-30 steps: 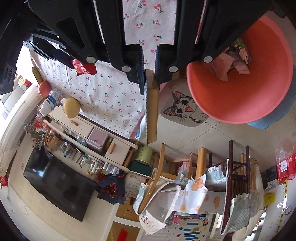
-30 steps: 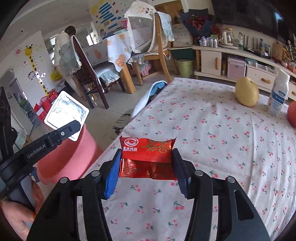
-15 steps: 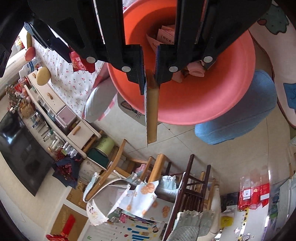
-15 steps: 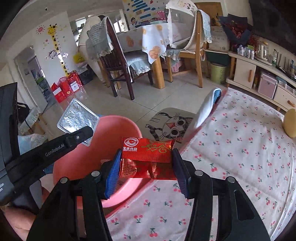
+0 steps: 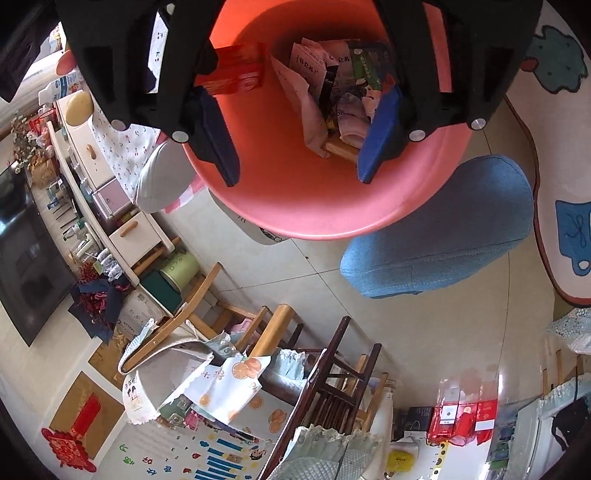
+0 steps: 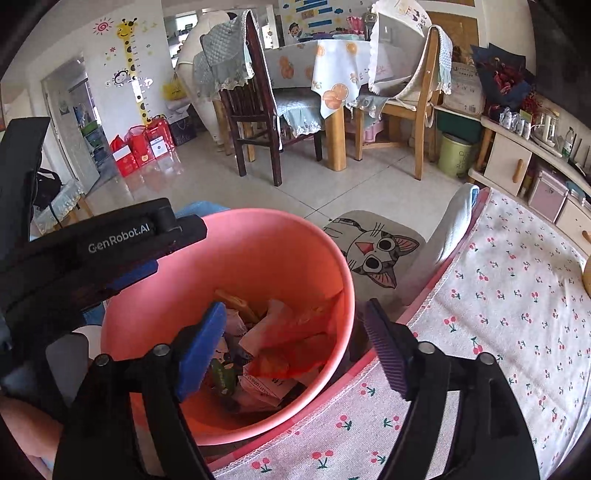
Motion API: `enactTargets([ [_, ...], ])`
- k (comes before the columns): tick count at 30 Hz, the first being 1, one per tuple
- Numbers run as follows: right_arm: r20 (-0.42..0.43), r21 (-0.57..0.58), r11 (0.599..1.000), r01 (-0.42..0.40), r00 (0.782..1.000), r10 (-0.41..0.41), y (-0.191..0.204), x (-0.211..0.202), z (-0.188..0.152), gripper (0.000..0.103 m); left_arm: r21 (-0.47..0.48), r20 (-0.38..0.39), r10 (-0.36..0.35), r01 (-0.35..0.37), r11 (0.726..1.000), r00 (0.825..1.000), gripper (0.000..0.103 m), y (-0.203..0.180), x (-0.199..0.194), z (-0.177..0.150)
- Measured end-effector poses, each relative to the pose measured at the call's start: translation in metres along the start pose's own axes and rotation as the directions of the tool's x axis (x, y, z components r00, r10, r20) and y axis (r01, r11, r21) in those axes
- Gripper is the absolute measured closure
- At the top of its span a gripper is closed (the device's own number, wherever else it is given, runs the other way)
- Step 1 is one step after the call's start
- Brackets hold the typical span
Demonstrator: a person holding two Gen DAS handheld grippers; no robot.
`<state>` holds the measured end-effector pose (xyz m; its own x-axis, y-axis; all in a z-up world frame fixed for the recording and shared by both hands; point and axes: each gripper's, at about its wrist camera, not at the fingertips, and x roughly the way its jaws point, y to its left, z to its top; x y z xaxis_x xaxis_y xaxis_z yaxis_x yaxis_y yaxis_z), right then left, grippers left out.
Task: Collect trash
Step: 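Bring both tools back over the table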
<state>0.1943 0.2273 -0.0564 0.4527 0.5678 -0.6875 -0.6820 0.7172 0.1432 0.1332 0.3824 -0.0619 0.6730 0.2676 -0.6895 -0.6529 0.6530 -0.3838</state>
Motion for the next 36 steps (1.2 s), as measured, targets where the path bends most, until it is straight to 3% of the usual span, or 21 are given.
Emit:
enactTargets([
  [2,0.019,0.02,1.0,-0.02,1.0,0.019,-0.005,-0.005,-0.001,0.018,0.035,0.006,0.018,-0.018,0.999,1.0,0.023,-0.005,0.0,-0.002],
  [7,0.057,0.06,0.998,0.002,0.998,-0.005,-0.015,-0.025,-0.006,0.016,0.062,0.042,-0.003,0.001,0.998,0.999,0.016,-0.013,-0.006,-0.006],
  [15,0.067,0.084,0.99,0.112,0.991,-0.118,-0.043,-0.057,-0.024,0.015,0.2,0.078,-0.066,0.05,0.979,0.995,0.005,-0.048,-0.018,-0.016],
  [25,0.085,0.122,0.972,0.202,0.973,-0.213,-0.082,-0.095,-0.051,0.015,0.33,0.156,-0.205,0.145,0.933,0.966,0.004,-0.089,-0.043,-0.035],
  [36,0.138,0.094,0.959,0.269,0.95,-0.28,-0.102,-0.147,-0.077,0.015,0.459,0.155,-0.264,0.167,0.872,0.952,0.004,-0.131,-0.062,-0.074],
])
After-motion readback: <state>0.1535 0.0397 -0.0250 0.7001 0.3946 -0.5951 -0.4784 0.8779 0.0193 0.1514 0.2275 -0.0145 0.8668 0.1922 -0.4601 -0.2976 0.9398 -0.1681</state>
